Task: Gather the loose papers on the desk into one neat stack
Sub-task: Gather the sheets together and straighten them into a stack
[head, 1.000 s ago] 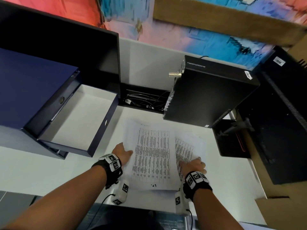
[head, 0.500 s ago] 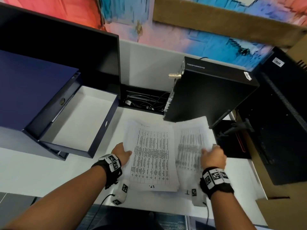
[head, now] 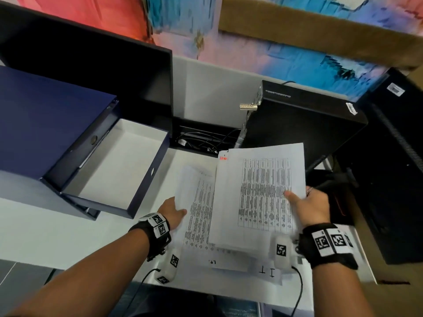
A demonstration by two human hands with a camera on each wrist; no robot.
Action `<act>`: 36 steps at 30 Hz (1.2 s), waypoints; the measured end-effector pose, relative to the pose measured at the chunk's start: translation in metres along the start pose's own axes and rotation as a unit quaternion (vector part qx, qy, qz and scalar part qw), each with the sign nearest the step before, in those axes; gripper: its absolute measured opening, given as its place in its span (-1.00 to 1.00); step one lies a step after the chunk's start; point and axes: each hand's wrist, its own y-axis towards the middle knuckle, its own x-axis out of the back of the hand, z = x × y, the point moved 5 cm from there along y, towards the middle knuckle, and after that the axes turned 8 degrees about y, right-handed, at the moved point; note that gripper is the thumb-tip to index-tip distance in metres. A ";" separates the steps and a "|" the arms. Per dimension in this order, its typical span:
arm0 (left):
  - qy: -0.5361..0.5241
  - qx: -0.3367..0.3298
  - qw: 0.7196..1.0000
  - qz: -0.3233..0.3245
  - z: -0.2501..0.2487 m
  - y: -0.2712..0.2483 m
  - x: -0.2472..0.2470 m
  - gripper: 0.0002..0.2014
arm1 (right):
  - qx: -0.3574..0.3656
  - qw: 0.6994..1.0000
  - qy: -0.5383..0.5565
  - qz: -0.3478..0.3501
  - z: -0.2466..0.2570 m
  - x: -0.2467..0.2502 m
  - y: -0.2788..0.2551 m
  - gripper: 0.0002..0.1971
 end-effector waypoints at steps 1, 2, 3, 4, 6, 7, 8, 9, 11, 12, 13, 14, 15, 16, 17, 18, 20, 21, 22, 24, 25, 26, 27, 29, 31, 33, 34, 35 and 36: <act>0.003 0.007 1.000 0.002 0.004 0.003 -0.001 -0.43 | -0.002 1.000 0.011 0.000 -0.002 -0.005 0.000 -0.80; 0.008 0.008 1.000 0.001 0.006 0.002 0.000 -0.39 | 0.002 1.000 0.021 0.000 -0.002 -0.010 0.002 -0.81; 0.008 0.010 1.000 0.000 0.007 0.004 -0.001 -0.38 | 0.010 1.000 0.030 -0.002 0.001 -0.013 0.002 -0.82; 0.007 0.007 1.000 0.000 0.006 0.003 -0.001 -0.41 | 0.017 0.999 0.035 -0.006 0.003 -0.017 0.002 -0.84; -0.016 0.003 1.000 -0.003 0.001 -0.001 -0.002 -0.47 | 0.031 0.999 0.025 -0.008 0.002 -0.028 0.004 -0.83; -0.039 0.013 0.999 -0.003 0.000 -0.001 -0.002 -0.46 | 0.032 0.999 0.009 0.000 -0.002 -0.036 0.006 -0.82; -0.064 0.031 0.997 -0.005 -0.001 -0.002 -0.002 -0.41 | 0.025 0.999 -0.017 0.009 -0.012 -0.045 0.008 -0.80; -0.091 0.050 0.995 -0.004 -0.002 -0.001 -0.002 -0.37 | 0.006 0.999 -0.050 0.018 -0.027 -0.055 0.011 -0.74; -0.132 0.066 0.989 0.005 -0.006 -0.003 -0.001 -0.33 | -0.069 0.989 -0.118 0.050 -0.061 -0.072 0.008 -0.53; -0.136 0.063 0.989 0.010 -0.007 -0.003 -0.002 -0.33 | -0.105 0.981 -0.147 0.075 -0.078 -0.084 0.003 -0.46; -0.133 0.057 0.989 0.014 -0.007 -0.003 -0.003 -0.34 | -0.121 0.973 -0.168 0.105 -0.091 -0.096 -0.005 -0.44; -0.118 0.043 0.992 0.014 -0.007 -0.004 -0.003 -0.38 | -0.120 0.965 -0.186 0.139 -0.101 -0.110 -0.014 -0.47; -0.093 0.030 0.995 0.014 -0.008 -0.005 -0.005 -0.44 | -0.108 0.959 -0.198 0.169 -0.108 -0.122 -0.023 -0.49; -0.063 0.018 0.998 0.011 -0.008 -0.005 -0.006 -0.48 | -0.096 0.955 -0.206 0.189 -0.113 -0.131 -0.030 -0.42; -0.043 0.010 0.999 0.004 -0.009 -0.006 -0.006 -0.49 | -0.088 0.955 -0.202 0.199 -0.115 -0.136 -0.035 -0.32; -0.039 -0.002 0.999 -0.008 -0.012 -0.010 -0.003 -0.48 | -0.092 0.958 -0.185 0.200 -0.116 -0.136 -0.036 -0.22; -0.089 -0.058 0.994 -0.031 -0.023 -0.019 0.006 -0.53 | -0.107 0.968 -0.126 0.189 -0.116 -0.125 -0.031 -0.06; -0.129 -0.095 0.987 -0.032 -0.030 -0.025 0.011 -0.57 | -0.110 0.973 -0.094 0.178 -0.113 -0.116 -0.027 0.02; -0.170 -0.131 0.976 -0.026 -0.039 -0.034 0.017 -0.59 | -0.109 0.978 -0.057 0.168 -0.107 -0.105 -0.022 0.08; -0.240 -0.188 0.952 0.004 -0.058 -0.053 0.030 -0.56 | -0.094 0.983 0.034 0.153 -0.090 -0.084 -0.011 0.22; -0.257 -0.208 0.943 0.022 -0.068 -0.059 0.036 -0.56 | -0.087 0.981 0.083 0.150 -0.079 -0.075 -0.008 0.28; -0.267 -0.230 0.935 0.035 -0.078 -0.065 0.042 -0.56 | -0.085 0.976 0.134 0.149 -0.068 -0.067 -0.005 0.28; -0.270 -0.246 0.930 0.040 -0.087 -0.067 0.047 -0.57 | -0.082 0.967 0.186 0.151 -0.054 -0.061 -0.005 0.16; -0.275 -0.273 0.922 0.028 -0.104 -0.071 0.057 -0.59 | -0.049 0.950 0.270 0.149 -0.028 -0.051 -0.004 -0.26; -0.276 -0.296 0.914 -0.008 -0.117 -0.074 0.067 -0.61 | 0.018 0.954 0.278 0.112 0.005 -0.038 -0.012 -0.40; -0.268 -0.314 0.910 -0.046 -0.123 -0.078 0.075 -0.63 | 0.082 0.954 0.276 0.081 0.027 -0.027 -0.023 -0.36; -0.269 -0.322 0.906 -0.057 -0.125 -0.080 0.078 -0.63 | 0.097 0.952 0.282 0.071 0.034 -0.024 -0.030 -0.39; -0.275 -0.328 0.902 -0.062 -0.124 -0.081 0.080 -0.63 | 0.102 0.950 0.287 0.066 0.038 -0.023 -0.035 -0.47; -0.279 -0.330 0.900 -0.063 -0.122 -0.082 0.082 -0.62 | 0.104 0.950 0.286 0.063 0.038 -0.023 -0.039 -0.57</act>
